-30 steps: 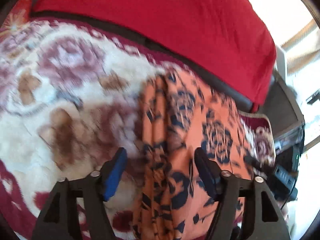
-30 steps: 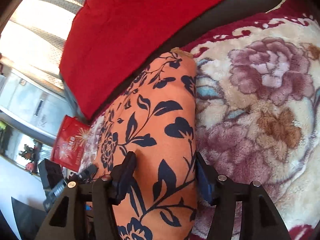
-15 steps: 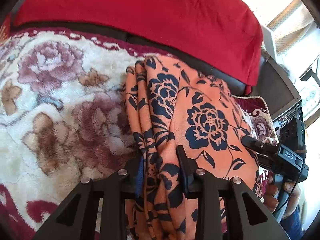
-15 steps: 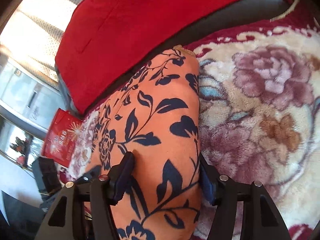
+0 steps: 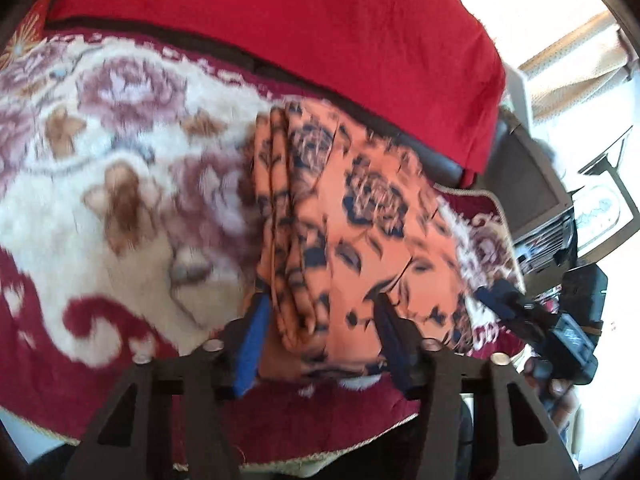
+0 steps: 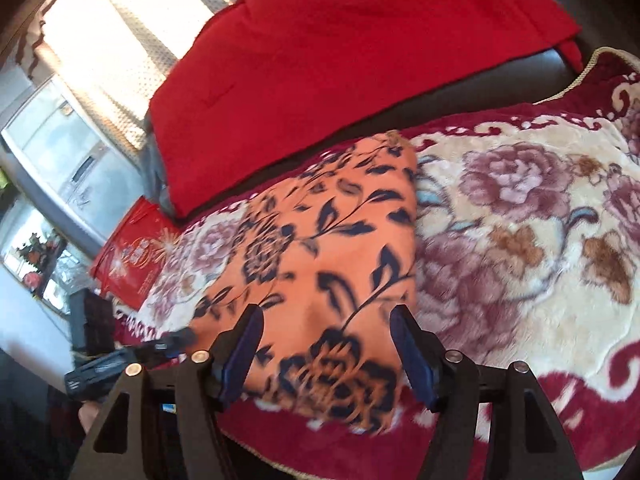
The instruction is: Fold small clothes
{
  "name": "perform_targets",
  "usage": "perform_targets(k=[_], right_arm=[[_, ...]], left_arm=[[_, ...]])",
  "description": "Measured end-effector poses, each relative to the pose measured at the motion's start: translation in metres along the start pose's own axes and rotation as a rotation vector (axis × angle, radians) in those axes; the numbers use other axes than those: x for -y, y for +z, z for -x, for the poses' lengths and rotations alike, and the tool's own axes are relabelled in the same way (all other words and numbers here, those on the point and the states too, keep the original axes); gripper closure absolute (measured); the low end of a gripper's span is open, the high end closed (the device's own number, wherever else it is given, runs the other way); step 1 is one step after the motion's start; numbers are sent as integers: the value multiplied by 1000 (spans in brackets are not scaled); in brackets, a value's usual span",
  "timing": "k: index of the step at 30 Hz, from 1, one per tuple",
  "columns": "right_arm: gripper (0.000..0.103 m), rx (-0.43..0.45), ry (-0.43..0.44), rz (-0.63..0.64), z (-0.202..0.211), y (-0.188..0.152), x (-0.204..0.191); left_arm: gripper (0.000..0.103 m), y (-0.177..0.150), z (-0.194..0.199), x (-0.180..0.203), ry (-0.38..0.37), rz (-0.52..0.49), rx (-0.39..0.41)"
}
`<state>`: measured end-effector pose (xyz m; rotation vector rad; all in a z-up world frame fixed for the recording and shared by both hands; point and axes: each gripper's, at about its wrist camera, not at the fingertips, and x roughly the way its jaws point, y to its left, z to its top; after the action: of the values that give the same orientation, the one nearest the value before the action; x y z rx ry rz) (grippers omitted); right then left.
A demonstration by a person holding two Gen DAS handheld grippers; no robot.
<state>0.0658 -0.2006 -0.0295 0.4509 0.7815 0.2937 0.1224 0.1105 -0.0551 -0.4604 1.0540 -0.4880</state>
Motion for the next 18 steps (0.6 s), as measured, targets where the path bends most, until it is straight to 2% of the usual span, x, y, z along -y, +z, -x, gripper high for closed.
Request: perform_targets(k=[2,3,4,5,8,9,11,13,14,15,17,18], right_arm=[[34,-9,5,12,-1,-6,-3],[34,-13,6,10,-3,-8,-3],[34,-20,11,1,-5,-11,-2],[34,-23,17,-10,-6,-13,0],[34,-17,24,-30,-5,-18,3],[33,-17,27,-33,-5,-19,4],[33,-15,28,-39,-4,-21,7],[33,-21,34,-52,-5,-21,11],[33,-23,32,-57,-6,-21,13],[33,-26,32,-58,-6,-20,14],[33,-30,35,-54,-7,-20,14],[31,-29,35,-46,-6,-19,15]], left_arm=[[74,-3,-7,2,40,0,-25],[89,-3,-10,3,54,-3,-29],[92,-2,-11,5,59,-5,-28],[92,-1,-7,10,62,-13,-13],[93,-1,26,35,57,-81,100],[93,-6,36,38,42,-74,124],[93,-17,31,31,55,-47,111],[92,-28,-1,10,135,-5,44],[92,-32,-15,-4,140,34,10],[91,-34,-25,-15,117,65,-11],[88,-33,-20,-16,92,82,2],[81,-29,-15,-11,83,63,7]])
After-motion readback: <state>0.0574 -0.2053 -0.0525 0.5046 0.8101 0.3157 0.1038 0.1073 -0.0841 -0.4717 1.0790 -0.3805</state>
